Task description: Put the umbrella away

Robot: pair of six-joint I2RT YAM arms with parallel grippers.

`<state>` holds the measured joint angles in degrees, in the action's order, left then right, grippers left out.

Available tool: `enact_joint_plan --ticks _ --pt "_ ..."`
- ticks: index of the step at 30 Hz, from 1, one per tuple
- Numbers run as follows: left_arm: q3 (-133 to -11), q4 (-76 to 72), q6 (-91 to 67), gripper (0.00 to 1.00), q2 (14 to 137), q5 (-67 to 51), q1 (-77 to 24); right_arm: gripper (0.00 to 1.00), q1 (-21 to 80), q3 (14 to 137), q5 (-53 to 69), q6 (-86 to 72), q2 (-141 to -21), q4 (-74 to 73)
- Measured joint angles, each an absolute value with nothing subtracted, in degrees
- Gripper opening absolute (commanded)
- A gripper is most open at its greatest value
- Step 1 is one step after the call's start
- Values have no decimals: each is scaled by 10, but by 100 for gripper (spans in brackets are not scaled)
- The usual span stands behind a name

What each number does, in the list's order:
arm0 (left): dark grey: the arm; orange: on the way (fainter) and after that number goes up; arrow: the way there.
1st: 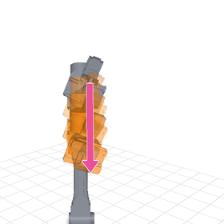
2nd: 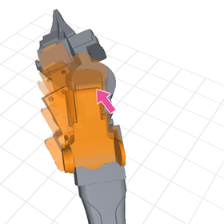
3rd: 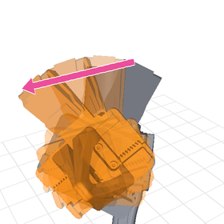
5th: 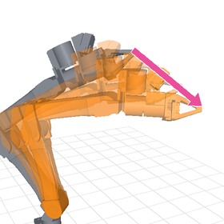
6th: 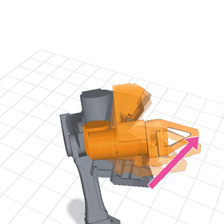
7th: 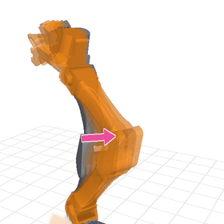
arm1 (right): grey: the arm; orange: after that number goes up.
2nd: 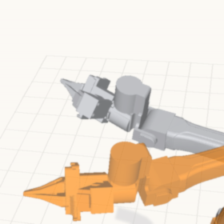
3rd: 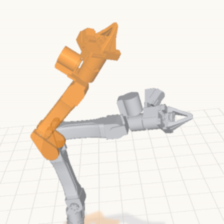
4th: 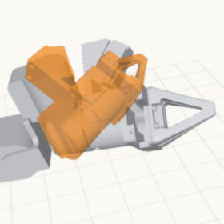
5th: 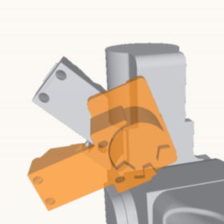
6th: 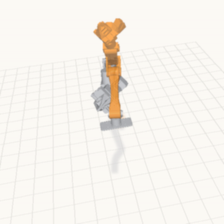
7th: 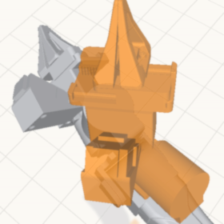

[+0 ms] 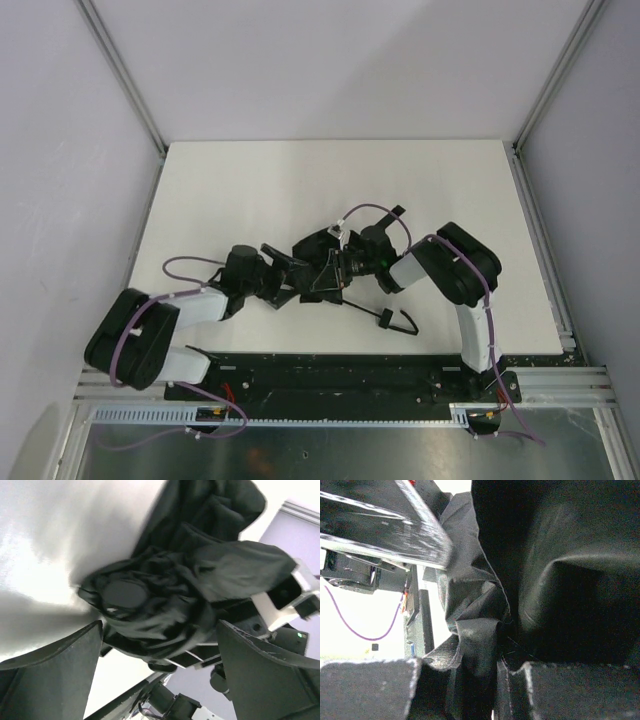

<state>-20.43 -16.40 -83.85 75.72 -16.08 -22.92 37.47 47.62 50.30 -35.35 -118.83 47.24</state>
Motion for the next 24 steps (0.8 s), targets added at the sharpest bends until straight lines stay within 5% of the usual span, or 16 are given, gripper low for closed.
enact_joint_plan --ticks 7,16,21,24 --pt "-220 -203 -869 74 829 -161 -244 0 372 477 515 -361 -1189 473" --pt "-229 -208 -850 12 851 -134 -250 1 366 491 512 -360 -1189 442" --pt "-229 -211 -839 5 851 -128 -250 26 369 510 505 -353 -1182 387" --pt "-229 -211 -828 1 851 -129 -251 59 371 524 495 -331 -1164 325"
